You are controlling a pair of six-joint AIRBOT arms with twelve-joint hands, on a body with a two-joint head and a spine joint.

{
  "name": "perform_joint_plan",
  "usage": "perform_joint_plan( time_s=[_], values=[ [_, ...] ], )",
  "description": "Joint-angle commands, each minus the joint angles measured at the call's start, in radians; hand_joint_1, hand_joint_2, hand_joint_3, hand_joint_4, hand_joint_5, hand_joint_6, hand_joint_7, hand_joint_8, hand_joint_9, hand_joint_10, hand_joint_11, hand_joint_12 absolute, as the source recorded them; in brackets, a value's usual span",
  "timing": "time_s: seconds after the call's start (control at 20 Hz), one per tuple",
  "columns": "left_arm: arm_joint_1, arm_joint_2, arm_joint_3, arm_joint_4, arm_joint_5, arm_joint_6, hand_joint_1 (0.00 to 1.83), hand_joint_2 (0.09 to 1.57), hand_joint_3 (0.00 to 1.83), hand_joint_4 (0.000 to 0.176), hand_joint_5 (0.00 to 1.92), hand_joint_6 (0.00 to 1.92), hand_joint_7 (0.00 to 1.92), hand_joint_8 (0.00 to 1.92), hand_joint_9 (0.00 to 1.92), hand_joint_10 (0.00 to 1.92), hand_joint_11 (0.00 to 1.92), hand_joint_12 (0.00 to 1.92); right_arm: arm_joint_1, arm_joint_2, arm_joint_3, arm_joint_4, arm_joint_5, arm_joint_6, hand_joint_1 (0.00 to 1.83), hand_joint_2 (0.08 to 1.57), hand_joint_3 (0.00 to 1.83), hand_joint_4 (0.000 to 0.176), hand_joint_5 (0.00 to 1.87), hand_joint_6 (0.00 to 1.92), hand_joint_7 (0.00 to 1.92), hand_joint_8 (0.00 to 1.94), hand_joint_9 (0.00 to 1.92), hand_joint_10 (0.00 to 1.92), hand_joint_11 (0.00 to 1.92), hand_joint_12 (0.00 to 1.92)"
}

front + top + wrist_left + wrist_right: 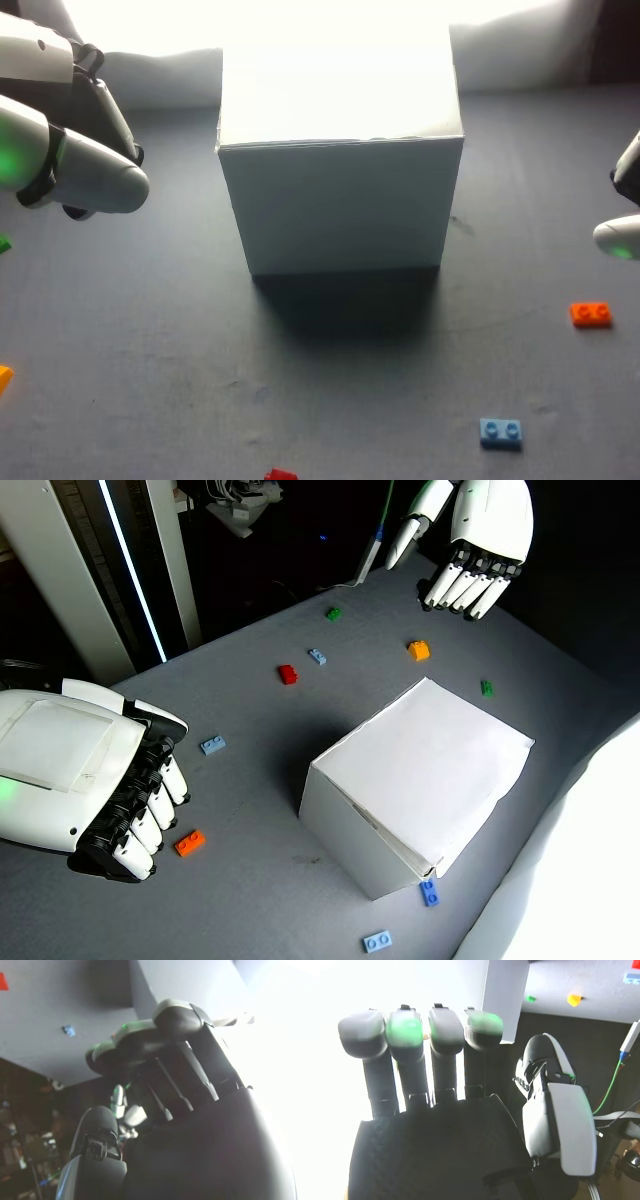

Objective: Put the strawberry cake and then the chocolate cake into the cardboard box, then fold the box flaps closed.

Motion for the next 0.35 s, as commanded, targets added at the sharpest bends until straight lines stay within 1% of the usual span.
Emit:
perform_joint_plan(
  time_s=[0.0, 0.05, 0.15, 0.25, 0.3],
  values=[
    [-0.007, 0.011, 0.001, -0.03, 0.066, -0.005, 0.0, 1.34, 0.0, 0.0, 0.95, 1.34, 1.16, 1.42, 1.13, 1.7, 0.97, 1.92, 0.012, 0.013, -0.004, 0.0, 0.099, 0.005, 0.0, 1.23, 0.0, 0.0, 1.05, 1.7, 1.21, 1.73, 1.24, 1.92, 1.19, 1.92],
    [-0.006, 0.011, 0.001, -0.03, 0.066, -0.005, 0.0, 1.35, 0.0, 0.0, 0.94, 1.37, 1.16, 1.43, 1.13, 1.7, 0.95, 1.92, 0.01, 0.012, -0.007, -0.016, 0.099, 0.005, 0.0, 1.23, 0.0, 0.0, 1.03, 1.67, 1.2, 1.73, 1.23, 1.92, 1.17, 1.92],
    [-0.002, 0.011, 0.003, -0.032, 0.066, -0.005, 0.0, 1.35, 0.0, 0.0, 0.91, 1.32, 1.15, 1.42, 1.11, 1.71, 0.93, 1.92, 0.008, 0.001, -0.01, -0.025, 0.099, 0.006, 0.0, 1.22, 0.0, 0.0, 1.03, 1.63, 1.19, 1.71, 1.2, 1.92, 1.1, 1.92],
    [0.0, 0.011, 0.007, -0.036, 0.066, -0.004, 0.0, 1.35, 0.0, 0.0, 0.92, 1.33, 1.17, 1.41, 1.12, 1.7, 0.94, 1.92, 0.007, -0.026, -0.01, -0.026, 0.099, 0.001, 0.0, 1.22, 0.0, 0.0, 1.04, 1.62, 1.19, 1.69, 1.19, 1.92, 1.09, 1.92],
    [0.0, 0.011, 0.008, -0.036, 0.066, -0.004, 0.0, 1.36, 0.0, 0.0, 0.91, 1.33, 1.17, 1.41, 1.12, 1.7, 0.93, 1.92, 0.004, -0.043, -0.009, -0.026, 0.099, -0.018, 0.0, 1.22, 0.0, 0.0, 1.05, 1.62, 1.2, 1.68, 1.19, 1.92, 1.08, 1.92]
  ],
)
